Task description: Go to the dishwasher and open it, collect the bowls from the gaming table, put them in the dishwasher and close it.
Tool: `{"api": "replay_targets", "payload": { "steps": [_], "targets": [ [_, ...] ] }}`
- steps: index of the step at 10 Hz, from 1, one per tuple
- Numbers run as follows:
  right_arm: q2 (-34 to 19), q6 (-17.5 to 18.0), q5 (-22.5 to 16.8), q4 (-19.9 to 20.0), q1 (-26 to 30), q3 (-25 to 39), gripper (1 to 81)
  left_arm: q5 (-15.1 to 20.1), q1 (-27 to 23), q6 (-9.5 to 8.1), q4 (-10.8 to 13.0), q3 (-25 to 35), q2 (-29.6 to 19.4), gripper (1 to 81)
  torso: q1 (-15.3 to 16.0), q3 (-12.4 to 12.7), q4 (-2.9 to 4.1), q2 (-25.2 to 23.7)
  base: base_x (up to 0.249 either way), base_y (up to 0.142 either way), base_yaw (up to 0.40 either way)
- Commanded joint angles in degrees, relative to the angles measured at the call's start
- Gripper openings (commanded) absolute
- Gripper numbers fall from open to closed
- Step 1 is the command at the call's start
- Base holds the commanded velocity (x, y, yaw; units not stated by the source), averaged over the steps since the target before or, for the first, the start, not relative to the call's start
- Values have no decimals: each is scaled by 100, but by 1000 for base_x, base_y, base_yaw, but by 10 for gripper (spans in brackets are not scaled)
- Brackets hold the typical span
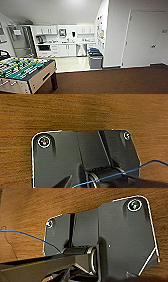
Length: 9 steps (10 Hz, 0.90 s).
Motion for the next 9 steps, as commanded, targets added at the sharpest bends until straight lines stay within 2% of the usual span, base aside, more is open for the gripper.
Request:
{"api": "replay_targets", "payload": {
  "steps": [1, 5, 9],
  "targets": [
    [10, -24, -262, 13, 328, -111, 811, 281, -330, 14, -39, 71, -99, 811, 0, 0, 0, 0, 79, 0, 0],
    [45, -24, -271, 13, 345, -129, 811, 281, -304, 5, -39, 63, -81, 811, -9, 0, 0, -4, 134, 0, 0],
    [54, -24, -254, 4, 354, -147, 811, 272, -278, 5, -39, 71, -73, 811, -9, 0, 0, -4, 199, 0, 0]
  ]
}}
